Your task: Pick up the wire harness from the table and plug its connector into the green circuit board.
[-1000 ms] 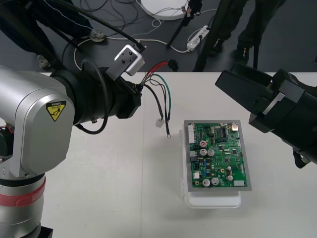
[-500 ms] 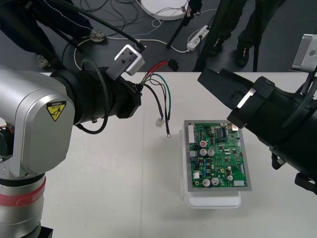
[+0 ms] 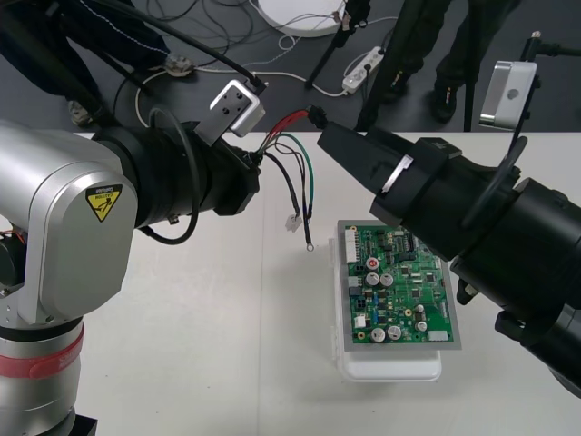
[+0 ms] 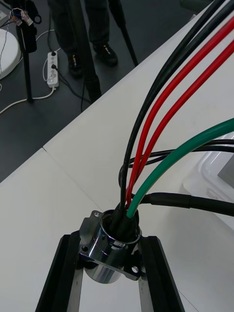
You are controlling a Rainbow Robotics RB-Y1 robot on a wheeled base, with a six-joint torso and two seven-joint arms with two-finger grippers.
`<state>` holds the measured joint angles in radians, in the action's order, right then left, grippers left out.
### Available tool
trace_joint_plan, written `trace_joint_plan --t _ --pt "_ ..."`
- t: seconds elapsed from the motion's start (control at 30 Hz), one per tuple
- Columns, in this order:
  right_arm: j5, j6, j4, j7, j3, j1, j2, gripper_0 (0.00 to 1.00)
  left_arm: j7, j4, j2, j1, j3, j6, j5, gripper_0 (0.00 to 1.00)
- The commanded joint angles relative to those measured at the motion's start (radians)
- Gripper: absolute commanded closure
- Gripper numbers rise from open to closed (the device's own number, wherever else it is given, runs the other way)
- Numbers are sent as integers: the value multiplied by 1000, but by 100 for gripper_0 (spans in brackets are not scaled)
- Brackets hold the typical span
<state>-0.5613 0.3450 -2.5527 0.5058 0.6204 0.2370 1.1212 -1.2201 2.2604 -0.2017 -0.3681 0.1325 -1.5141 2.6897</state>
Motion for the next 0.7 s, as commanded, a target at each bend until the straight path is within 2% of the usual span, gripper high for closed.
trace_joint_plan --t 0.03,0.23,0.33,0.7 --pt "-12 31 14 -49 84 104 -3 0 -13 5 25 -38 -24 80 6 100" --pt "-12 146 45 -67 205 217 -38 0 -13 5 25 -38 -19 97 4 100" --pt "-6 169 71 -72 229 252 -52 0 -13 5 24 -40 -17 98 4 100" --pt "74 174 144 -116 229 324 -107 0 -13 7 25 -38 -14 97 4 100"
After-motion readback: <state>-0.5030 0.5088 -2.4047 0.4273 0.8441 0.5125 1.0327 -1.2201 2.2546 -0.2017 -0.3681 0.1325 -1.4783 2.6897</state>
